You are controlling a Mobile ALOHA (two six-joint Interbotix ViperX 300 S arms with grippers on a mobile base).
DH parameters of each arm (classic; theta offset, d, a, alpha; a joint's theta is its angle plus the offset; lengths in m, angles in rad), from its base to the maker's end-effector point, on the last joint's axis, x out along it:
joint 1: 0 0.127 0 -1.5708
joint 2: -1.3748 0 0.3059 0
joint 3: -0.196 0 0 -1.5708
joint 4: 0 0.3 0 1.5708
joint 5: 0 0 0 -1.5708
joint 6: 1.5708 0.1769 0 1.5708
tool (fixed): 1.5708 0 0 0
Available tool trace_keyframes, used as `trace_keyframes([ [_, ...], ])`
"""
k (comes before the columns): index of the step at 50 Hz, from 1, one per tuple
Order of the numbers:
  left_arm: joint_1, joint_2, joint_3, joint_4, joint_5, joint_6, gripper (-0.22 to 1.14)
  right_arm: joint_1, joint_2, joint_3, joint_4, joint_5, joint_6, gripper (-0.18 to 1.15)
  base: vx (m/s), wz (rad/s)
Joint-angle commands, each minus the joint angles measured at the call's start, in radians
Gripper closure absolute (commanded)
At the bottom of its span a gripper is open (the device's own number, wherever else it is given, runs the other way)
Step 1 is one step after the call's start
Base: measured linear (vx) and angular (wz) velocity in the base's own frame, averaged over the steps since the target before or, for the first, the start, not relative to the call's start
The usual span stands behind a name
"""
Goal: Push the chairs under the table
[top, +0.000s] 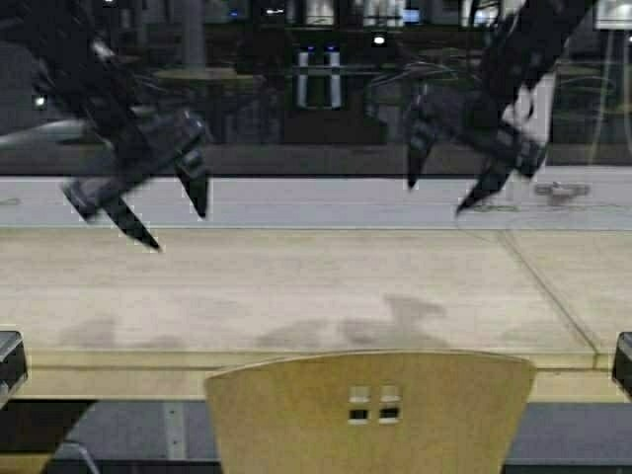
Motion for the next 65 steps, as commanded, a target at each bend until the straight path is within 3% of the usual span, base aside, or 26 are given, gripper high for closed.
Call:
trace_keyframes([
  [1, 0.006, -0.137, -0.021, 0.089, 0.048, 0.175, -0.02, 0.003, -0.141, 0.005, -0.187, -0.025, -0.015, 0.03, -0.07, 0.18],
  [12, 0.006, -0.301, -0.012, 0.224, 0.241, 0.499, -0.02, 0.003, -0.296, 0.072, -0.471, -0.023, -0.02, 0.03, -0.07, 0.2],
  [17, 0.006, -0.356, 0.029, 0.255, 0.249, 0.534, -0.02, 0.002, -0.35, 0.132, -0.538, -0.049, -0.015, 0.03, -0.08, 0.33],
  [30, 0.006, -0.4, 0.049, 0.31, 0.127, 0.538, -0.02, -0.005, -0.408, 0.166, -0.541, -0.129, -0.009, 0.03, -0.14, 0.5],
  [65, 0.006, -0.537, 0.075, 0.308, 0.135, 0.529, -0.02, -0.005, -0.364, 0.144, -0.555, -0.127, -0.003, 0.03, -0.27, 0.28],
])
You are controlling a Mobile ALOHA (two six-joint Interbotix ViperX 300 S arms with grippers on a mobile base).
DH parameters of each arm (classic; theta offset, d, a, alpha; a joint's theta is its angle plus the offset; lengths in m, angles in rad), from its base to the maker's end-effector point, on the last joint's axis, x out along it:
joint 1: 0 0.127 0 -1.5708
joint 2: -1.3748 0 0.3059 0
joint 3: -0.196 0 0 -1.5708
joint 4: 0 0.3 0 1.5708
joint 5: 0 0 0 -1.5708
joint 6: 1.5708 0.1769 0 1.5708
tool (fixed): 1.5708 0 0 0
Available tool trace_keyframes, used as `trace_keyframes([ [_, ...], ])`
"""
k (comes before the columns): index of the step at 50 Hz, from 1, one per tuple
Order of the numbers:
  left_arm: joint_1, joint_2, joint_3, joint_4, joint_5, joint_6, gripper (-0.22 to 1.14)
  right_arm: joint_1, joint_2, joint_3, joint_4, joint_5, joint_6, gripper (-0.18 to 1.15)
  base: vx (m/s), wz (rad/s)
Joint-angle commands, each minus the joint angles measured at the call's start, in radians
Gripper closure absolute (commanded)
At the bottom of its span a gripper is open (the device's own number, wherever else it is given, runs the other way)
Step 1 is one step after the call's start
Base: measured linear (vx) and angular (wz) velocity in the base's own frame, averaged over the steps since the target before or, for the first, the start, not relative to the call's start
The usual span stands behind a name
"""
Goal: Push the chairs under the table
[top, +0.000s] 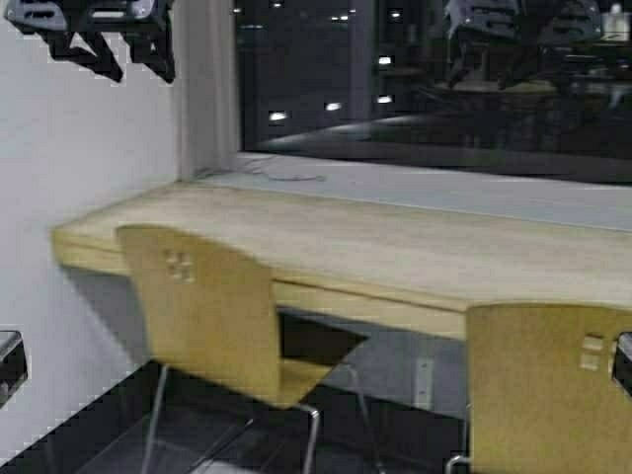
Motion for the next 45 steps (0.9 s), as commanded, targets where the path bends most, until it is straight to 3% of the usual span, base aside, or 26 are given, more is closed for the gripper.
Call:
trace_keyframes([
  [1, 0.003, -0.015, -0.003, -0.005, -0.002, -0.002, -0.02, 0.005, 0.006, -0.023, -0.002, -0.002, 0.005, 0.03, -0.34, 0.26],
  [28, 0.003, 0.005, -0.032, 0.0, -0.018, 0.002, -0.02, 0.005, 0.021, -0.02, 0.021, 0.012, 0.026, 0.03, -0.36, 0.37],
  [45, 0.003, 0.014, -0.034, -0.014, -0.02, -0.011, -0.02, 0.005, 0.063, -0.066, 0.017, 0.012, 0.026, 0.03, -0.37, 0.09],
])
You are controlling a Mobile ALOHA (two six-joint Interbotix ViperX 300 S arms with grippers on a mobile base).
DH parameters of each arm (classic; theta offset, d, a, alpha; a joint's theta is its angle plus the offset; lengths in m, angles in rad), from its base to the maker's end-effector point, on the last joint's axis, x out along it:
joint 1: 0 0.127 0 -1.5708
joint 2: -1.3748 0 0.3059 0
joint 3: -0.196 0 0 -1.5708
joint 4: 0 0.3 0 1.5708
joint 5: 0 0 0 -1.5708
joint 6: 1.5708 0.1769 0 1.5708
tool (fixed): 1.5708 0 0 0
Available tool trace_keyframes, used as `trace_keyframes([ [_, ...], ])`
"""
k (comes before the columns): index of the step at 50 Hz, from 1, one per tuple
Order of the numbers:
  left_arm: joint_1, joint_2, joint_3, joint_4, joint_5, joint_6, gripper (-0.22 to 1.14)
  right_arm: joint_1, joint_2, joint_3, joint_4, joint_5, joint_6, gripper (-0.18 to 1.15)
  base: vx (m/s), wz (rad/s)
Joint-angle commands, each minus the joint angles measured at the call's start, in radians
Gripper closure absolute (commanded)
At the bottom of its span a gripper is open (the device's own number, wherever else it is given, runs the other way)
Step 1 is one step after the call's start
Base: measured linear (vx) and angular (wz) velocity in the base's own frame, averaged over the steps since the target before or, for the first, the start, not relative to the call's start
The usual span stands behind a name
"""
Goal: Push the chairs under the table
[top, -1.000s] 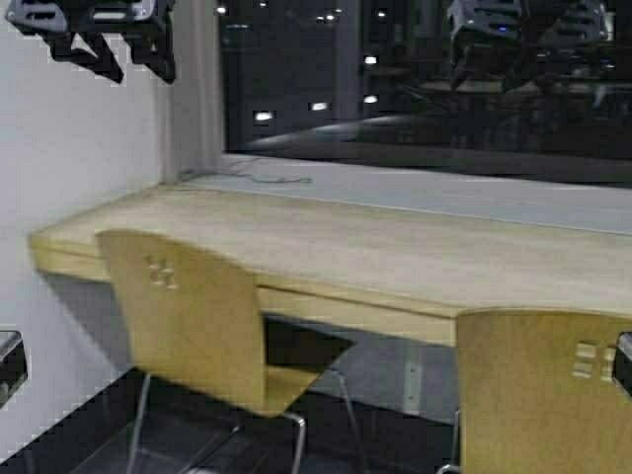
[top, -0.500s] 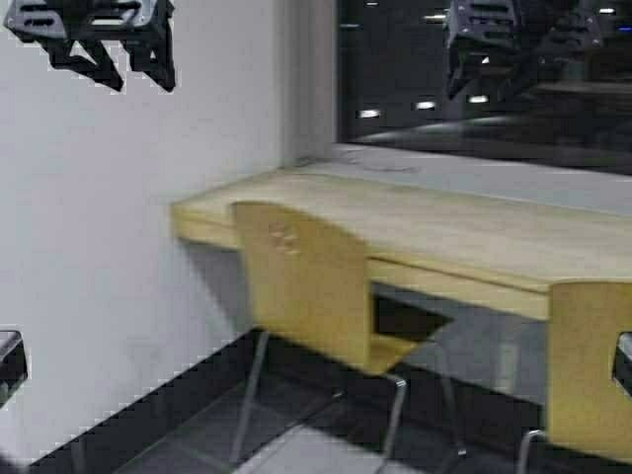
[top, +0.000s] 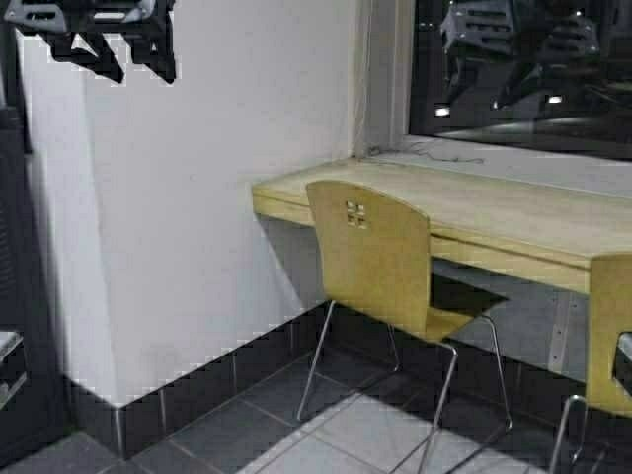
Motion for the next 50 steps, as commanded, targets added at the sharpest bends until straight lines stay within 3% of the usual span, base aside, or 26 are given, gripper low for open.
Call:
trace_keyframes([
  [1, -0.002, 0.008, -0.021, -0.008, -0.009, -0.008, -0.02, 0.003, 0.014, -0.046, 0.0, -0.002, 0.003, 0.03, -0.39, 0.01],
  [50, -0.015, 0.087, -0.044, -0.02, -0.006, -0.031, -0.02, -0.002, 0.035, -0.072, 0.005, 0.063, 0.003, 0.03, -0.36, -0.07],
])
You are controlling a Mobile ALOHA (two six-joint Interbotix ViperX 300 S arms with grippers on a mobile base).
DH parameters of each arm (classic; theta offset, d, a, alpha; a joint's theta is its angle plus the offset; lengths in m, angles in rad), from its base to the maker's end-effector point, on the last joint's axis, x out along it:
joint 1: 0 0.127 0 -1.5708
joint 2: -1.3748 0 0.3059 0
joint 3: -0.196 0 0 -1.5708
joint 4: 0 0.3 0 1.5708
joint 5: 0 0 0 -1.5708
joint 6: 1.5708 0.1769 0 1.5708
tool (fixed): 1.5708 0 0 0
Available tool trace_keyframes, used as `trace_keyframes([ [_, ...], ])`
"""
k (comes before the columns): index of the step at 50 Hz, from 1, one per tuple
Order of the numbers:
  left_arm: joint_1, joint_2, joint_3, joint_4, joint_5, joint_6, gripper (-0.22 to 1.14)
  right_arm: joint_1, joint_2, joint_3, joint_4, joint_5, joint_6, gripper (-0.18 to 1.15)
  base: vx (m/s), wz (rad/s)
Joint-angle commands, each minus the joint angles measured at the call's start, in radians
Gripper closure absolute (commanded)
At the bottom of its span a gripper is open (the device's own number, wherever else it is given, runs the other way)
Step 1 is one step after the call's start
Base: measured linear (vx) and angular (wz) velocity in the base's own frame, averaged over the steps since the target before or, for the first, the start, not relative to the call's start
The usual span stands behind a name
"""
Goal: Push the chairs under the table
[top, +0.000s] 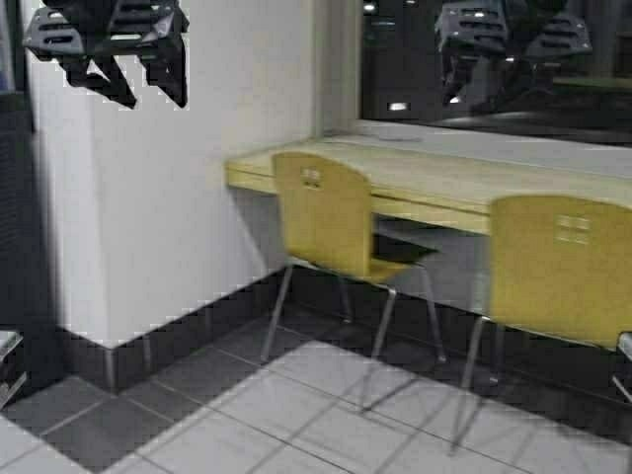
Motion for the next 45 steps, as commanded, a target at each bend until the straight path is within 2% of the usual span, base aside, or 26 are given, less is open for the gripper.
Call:
trace_keyframes([
  [1, -0.003, -0.008, -0.018, -0.002, -0.005, -0.003, -0.02, -0.002, -0.002, -0.025, 0.003, 0.0, 0.002, 0.03, -0.28, -0.32],
  [22, -0.028, 0.077, -0.018, -0.003, 0.003, -0.021, -0.02, -0.002, 0.025, -0.021, -0.003, 0.002, -0.006, 0.03, -0.29, -0.38],
  [45, -0.044, 0.118, -0.046, -0.003, 0.064, -0.028, -0.02, 0.003, 0.032, -0.011, -0.017, 0.037, -0.011, 0.03, -0.25, -0.21],
])
